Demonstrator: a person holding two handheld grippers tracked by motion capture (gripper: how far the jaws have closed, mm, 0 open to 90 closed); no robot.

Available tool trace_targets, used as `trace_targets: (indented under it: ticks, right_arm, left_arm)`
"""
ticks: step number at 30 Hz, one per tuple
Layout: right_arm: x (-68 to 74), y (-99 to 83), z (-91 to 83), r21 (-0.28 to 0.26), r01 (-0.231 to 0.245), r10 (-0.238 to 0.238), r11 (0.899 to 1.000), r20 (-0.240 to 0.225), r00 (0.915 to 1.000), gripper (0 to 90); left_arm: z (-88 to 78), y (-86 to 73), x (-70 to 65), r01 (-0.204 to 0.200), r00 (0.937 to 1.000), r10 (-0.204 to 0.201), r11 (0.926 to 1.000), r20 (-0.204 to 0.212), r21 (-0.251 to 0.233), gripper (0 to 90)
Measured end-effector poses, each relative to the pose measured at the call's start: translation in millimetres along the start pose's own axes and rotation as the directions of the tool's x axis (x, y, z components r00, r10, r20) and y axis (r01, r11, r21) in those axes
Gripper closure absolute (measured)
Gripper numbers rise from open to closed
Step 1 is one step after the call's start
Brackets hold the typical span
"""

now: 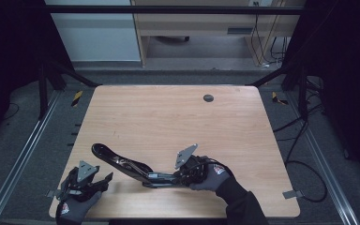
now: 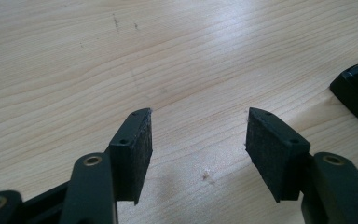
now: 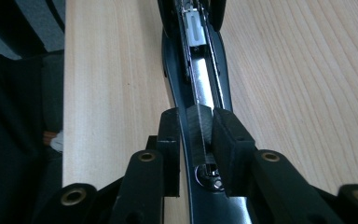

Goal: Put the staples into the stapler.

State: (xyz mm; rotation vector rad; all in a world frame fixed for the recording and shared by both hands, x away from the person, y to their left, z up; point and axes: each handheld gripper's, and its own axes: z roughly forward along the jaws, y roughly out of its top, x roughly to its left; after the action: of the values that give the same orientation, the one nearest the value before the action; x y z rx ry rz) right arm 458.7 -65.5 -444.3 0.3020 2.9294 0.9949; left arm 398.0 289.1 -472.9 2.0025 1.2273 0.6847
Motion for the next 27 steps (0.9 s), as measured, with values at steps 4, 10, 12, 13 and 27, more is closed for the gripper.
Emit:
trace_targets:
  ticks: [4, 10, 12, 13, 27]
  right_arm:
    - [0.7, 1.0, 2.5, 0.009, 0.005, -0.005, 1.0, 0.011, 0.9999, 71.6]
    - [1.9, 1.5, 5.1, 0.015, 0.023, -0.023, 1.0, 0.026, 0.9994, 69.8]
    - [3.2, 1.5, 5.6, 0.013, 0.031, -0.031, 0.999, 0.035, 0.9989, 69.5]
    - [3.6, 1.4, 5.7, 0.013, 0.034, -0.034, 0.999, 0.034, 0.9988, 69.3]
    - [7.1, 1.8, 6.9, 0.016, 0.088, -0.089, 0.996, 0.078, 0.993, 76.7]
  left_arm:
    - [0.0, 0.0, 0.0, 0.001, 1.0, -0.001, 1.0, 0.0, 0.0, 40.7]
    - [0.1, 0.0, 0.1, 0.001, 1.0, -0.001, 1.0, 0.0, 0.0, 40.8]
    - [0.2, 0.0, -0.1, 0.0, 1.0, 0.0, 1.0, 0.0, 0.001, 40.8]
    - [0.1, 0.1, -0.2, 0.0, 1.0, 0.0, 1.0, 0.0, 0.0, 40.8]
    - [0.1, 0.0, -0.1, 0.0, 1.0, 0.0, 1.0, 0.0, 0.001, 40.8]
